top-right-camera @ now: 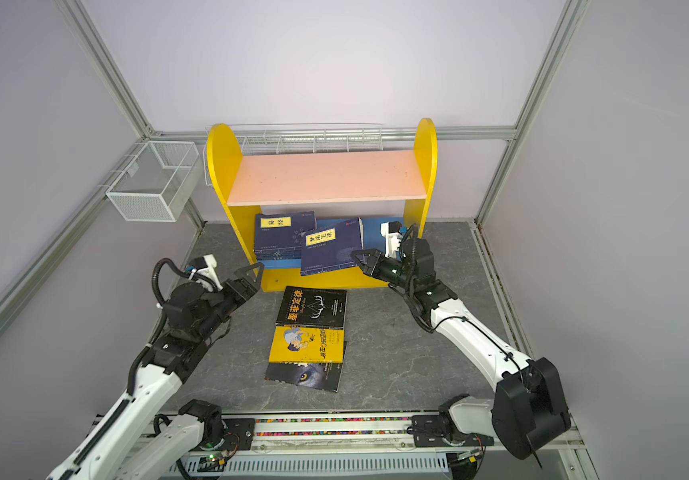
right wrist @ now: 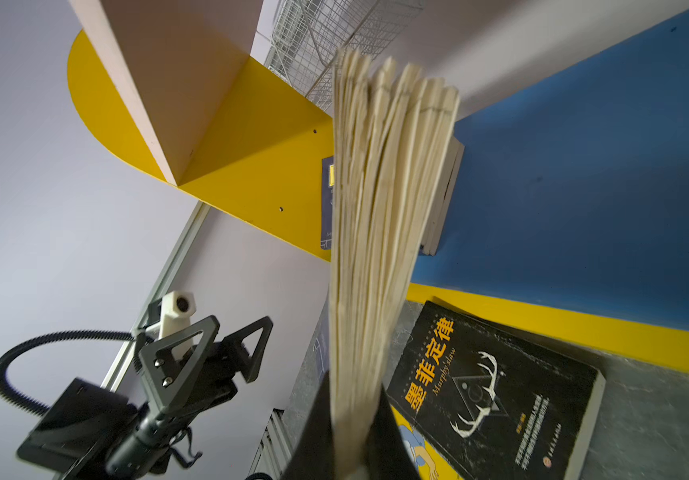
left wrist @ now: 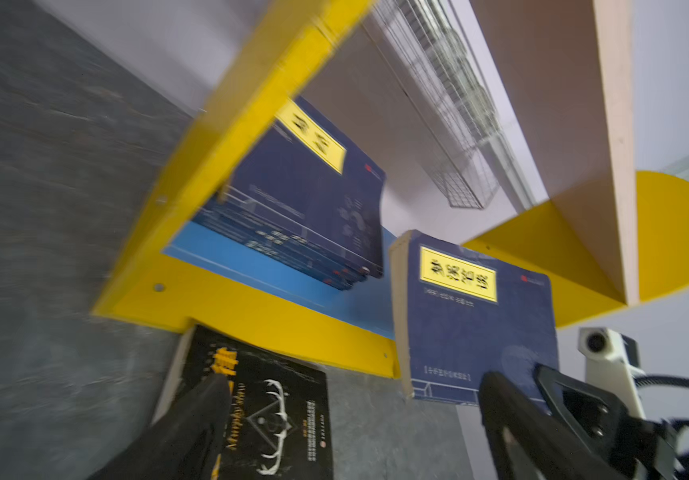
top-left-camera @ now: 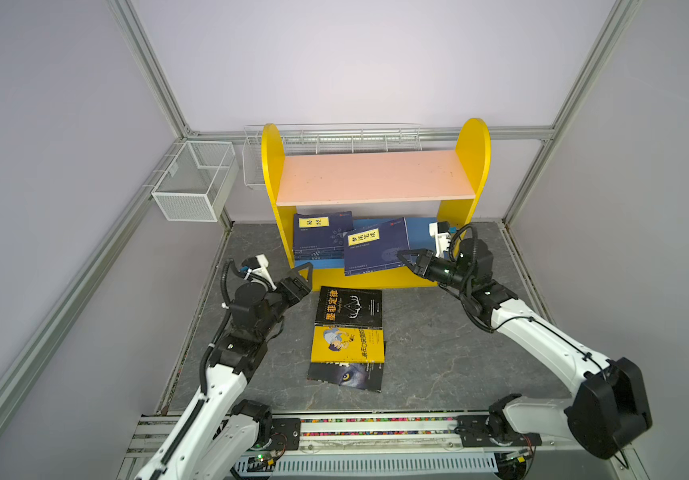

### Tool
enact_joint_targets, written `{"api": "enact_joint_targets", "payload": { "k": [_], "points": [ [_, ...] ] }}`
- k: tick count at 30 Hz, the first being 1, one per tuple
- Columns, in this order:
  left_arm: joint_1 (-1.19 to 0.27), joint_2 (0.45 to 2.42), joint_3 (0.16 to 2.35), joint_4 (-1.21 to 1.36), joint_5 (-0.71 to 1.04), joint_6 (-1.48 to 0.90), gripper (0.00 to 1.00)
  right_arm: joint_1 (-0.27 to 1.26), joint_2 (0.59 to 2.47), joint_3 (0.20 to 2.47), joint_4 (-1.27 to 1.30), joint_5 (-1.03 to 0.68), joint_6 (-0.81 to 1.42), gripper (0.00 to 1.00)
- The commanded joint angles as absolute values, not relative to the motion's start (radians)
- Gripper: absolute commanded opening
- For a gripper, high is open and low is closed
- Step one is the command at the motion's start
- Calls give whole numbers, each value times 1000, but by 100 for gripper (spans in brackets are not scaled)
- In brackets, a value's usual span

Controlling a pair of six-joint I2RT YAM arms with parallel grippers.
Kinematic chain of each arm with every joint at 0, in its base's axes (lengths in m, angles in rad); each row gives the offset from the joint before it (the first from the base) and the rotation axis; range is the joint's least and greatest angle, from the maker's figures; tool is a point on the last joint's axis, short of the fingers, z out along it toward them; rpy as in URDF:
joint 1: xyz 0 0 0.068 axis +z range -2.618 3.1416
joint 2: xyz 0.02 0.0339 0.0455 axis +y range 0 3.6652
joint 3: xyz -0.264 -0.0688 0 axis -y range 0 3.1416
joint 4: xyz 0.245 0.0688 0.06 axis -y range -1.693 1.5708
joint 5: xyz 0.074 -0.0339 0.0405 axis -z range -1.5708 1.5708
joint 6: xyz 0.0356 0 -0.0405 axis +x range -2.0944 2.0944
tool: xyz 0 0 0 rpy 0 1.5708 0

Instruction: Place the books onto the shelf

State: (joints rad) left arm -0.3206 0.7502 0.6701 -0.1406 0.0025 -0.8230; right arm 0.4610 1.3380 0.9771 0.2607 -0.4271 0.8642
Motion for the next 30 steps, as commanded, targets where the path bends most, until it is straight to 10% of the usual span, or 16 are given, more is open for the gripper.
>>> {"api": "enact_joint_targets", "payload": {
  "k": [1,16,30],
  "points": [
    [-314,710,736,-560,-407,-862,94,504,1398,1060,419,-363,891,6],
    [-292,674,675,-729,-409,-935,95,580,1944,1484,669,-377,1056,6],
    [-282,681,673,-743,-398,-903,95,620,2050,1637,419,-404,1017,8]
  ]
}}
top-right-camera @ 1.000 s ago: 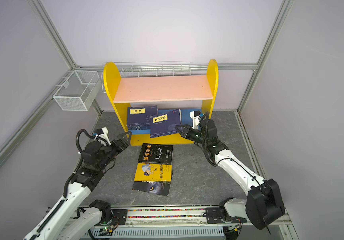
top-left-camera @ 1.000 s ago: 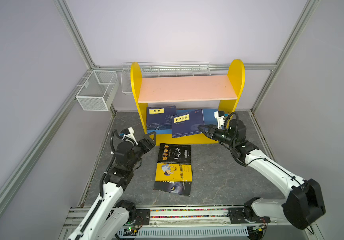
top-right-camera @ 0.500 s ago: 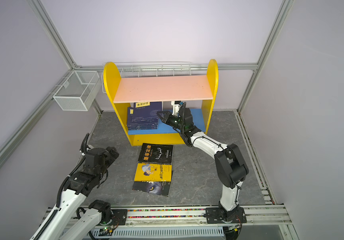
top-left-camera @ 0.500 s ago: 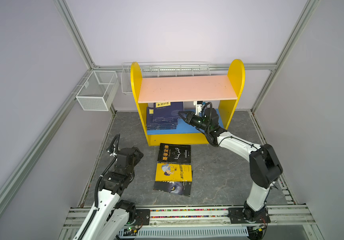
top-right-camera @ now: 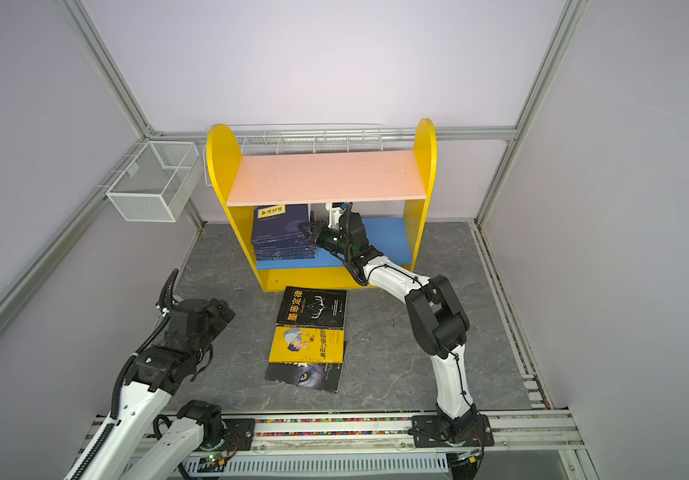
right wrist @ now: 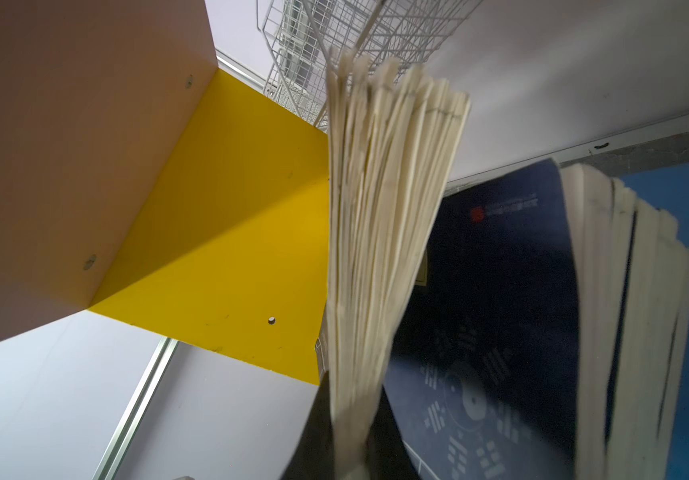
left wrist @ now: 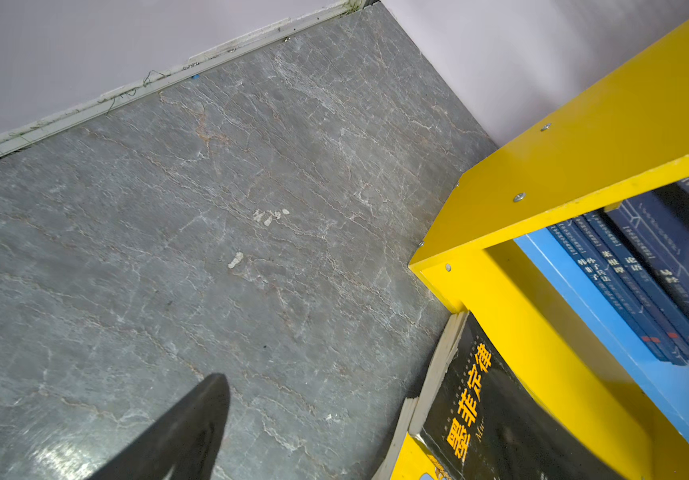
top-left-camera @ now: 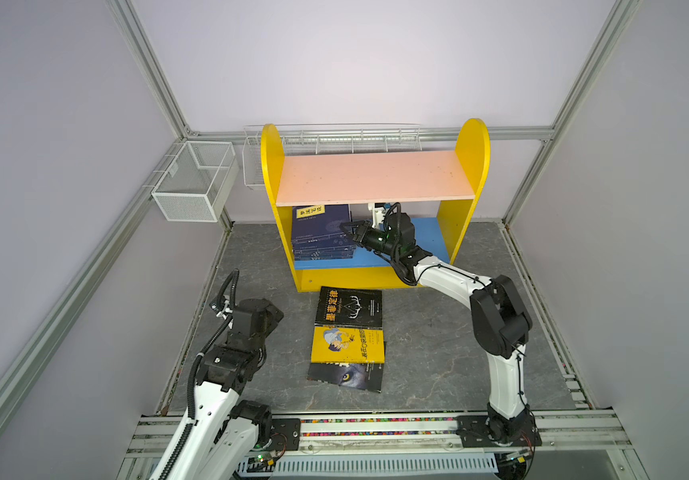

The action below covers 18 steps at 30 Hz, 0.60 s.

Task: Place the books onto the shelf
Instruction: 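Lower the dark-blue book onto the shelf stack with the right gripper while left withdraws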

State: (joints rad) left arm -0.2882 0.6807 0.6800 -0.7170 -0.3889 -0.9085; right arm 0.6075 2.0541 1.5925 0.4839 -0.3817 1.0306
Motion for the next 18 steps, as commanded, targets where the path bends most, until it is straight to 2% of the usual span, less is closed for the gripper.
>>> {"api": "enact_joint_targets", "payload": {
  "k": [1,8,9,13,18],
  "points": [
    [-282,682,673,-743,-396,-902,95,620,2051,1651,382,-404,1000,8],
    [-279,690,665,-735,-380,-904,95,630,2078,1804,77,-385,892,18],
    [-278,689,666,-733,-378,-904,95,633,2077,1818,46,-373,881,26],
    [-278,690,663,-725,-366,-906,95,639,2078,1878,-66,-333,834,43],
    [-276,702,666,-718,-352,-902,94,641,2092,1981,-218,-279,763,71]
  ]
}}
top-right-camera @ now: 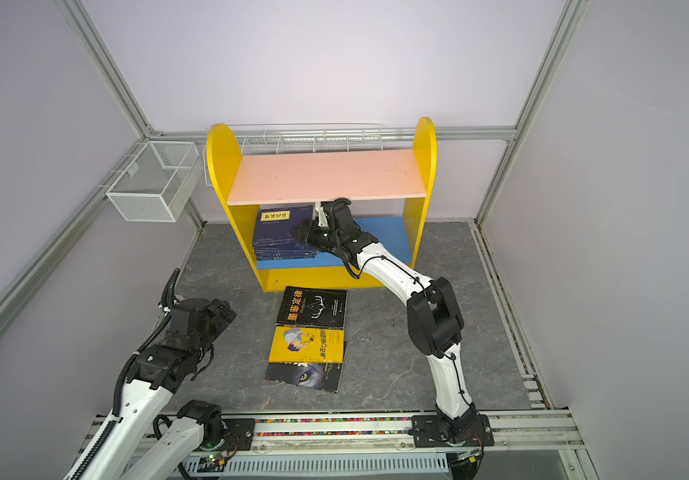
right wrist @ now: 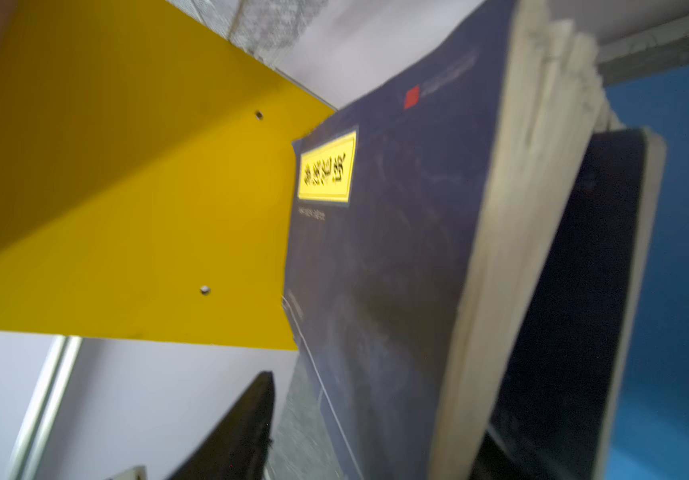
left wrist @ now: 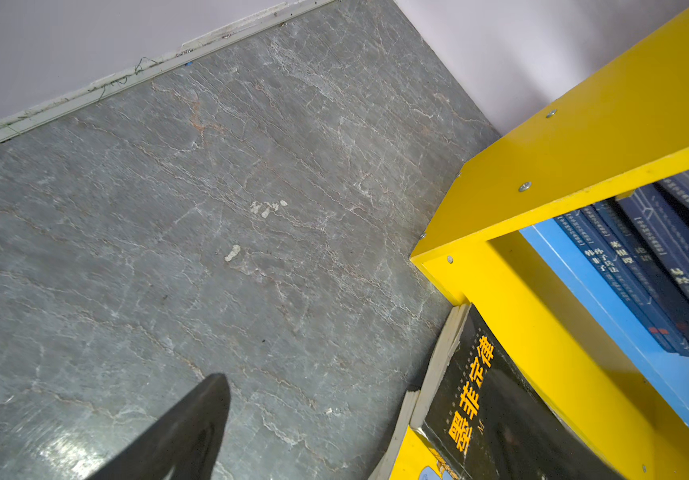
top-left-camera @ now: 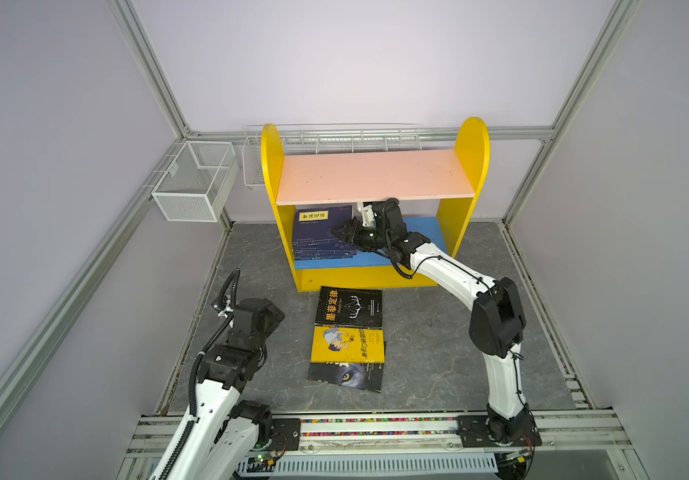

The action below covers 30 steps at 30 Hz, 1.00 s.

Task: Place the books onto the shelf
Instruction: 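Lower the dark-blue book onto the shelf stack with the right gripper while left withdraws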

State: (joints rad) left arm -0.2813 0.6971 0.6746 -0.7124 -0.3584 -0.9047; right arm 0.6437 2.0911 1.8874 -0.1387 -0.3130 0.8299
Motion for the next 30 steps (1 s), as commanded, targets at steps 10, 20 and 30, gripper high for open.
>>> {"api": "enact_joint_targets", "payload": {
  "k": [10,20,30],
  "points": [
    [-276,726,664,-688,-323,-900,93,639,2035,2015,-374,-149,631,84],
    [-275,727,671,-671,-311,-880,93,641,1833,1691,-229,-69,539,84],
    [-275,748,663,-650,-294,-885,93,652,1835,1572,-298,-60,334,80]
  ]
}}
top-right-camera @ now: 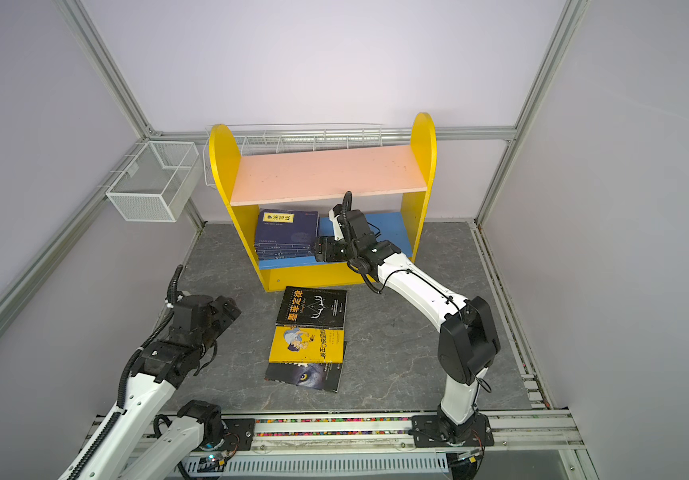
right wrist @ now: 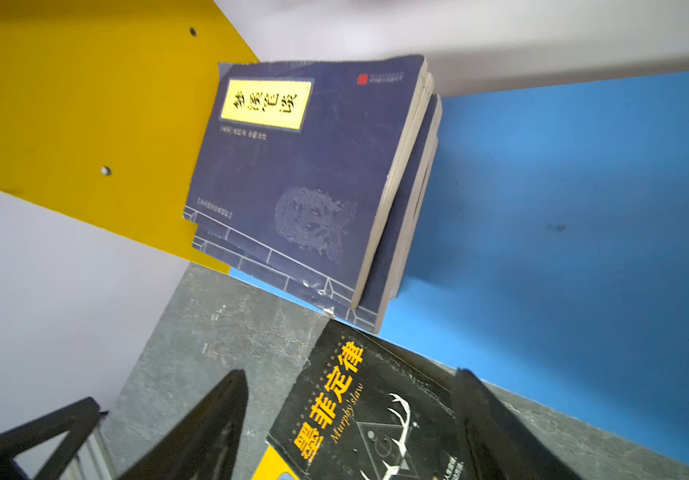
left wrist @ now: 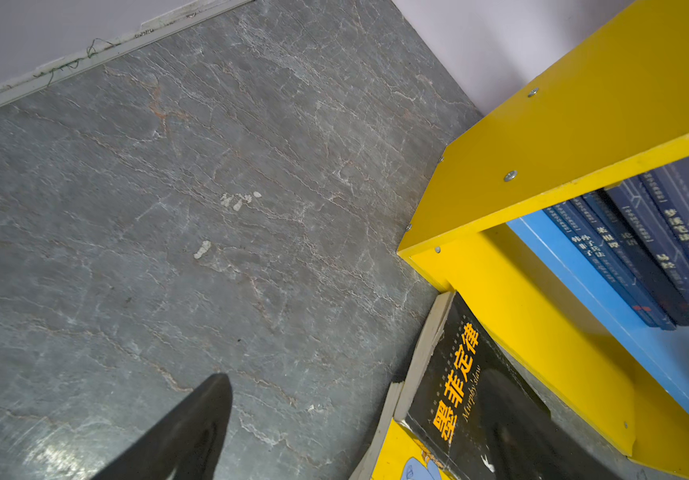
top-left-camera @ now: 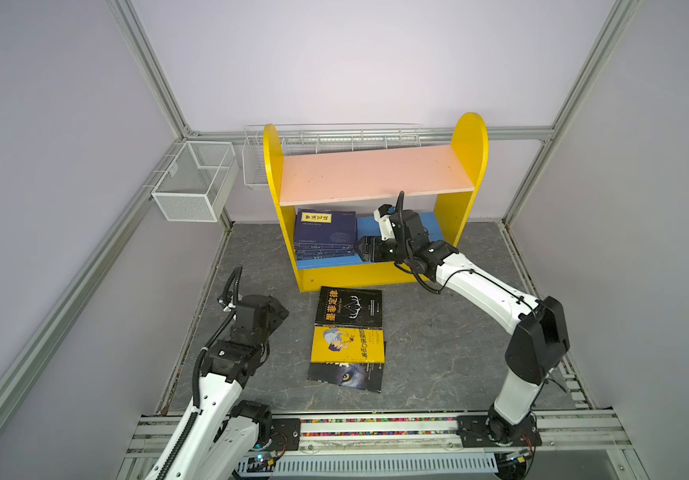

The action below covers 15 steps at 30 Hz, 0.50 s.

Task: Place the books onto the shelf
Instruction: 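Lower the dark-blue book onto the shelf stack with the right gripper while left withdraws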

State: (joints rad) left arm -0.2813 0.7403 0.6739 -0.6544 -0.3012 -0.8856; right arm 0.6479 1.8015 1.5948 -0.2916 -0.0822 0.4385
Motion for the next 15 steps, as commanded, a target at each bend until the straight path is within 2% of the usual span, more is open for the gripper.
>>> {"api": "enact_joint_targets", "payload": {
  "k": [1,15],
  "points": [
    [-276,749,662,-649,-292,-885,93,655,1850,1575,-298,-64,313,80],
    [-275,749,666,-668,-295,-892,93,688,2006,1714,-321,15,135,74]
  ]
}}
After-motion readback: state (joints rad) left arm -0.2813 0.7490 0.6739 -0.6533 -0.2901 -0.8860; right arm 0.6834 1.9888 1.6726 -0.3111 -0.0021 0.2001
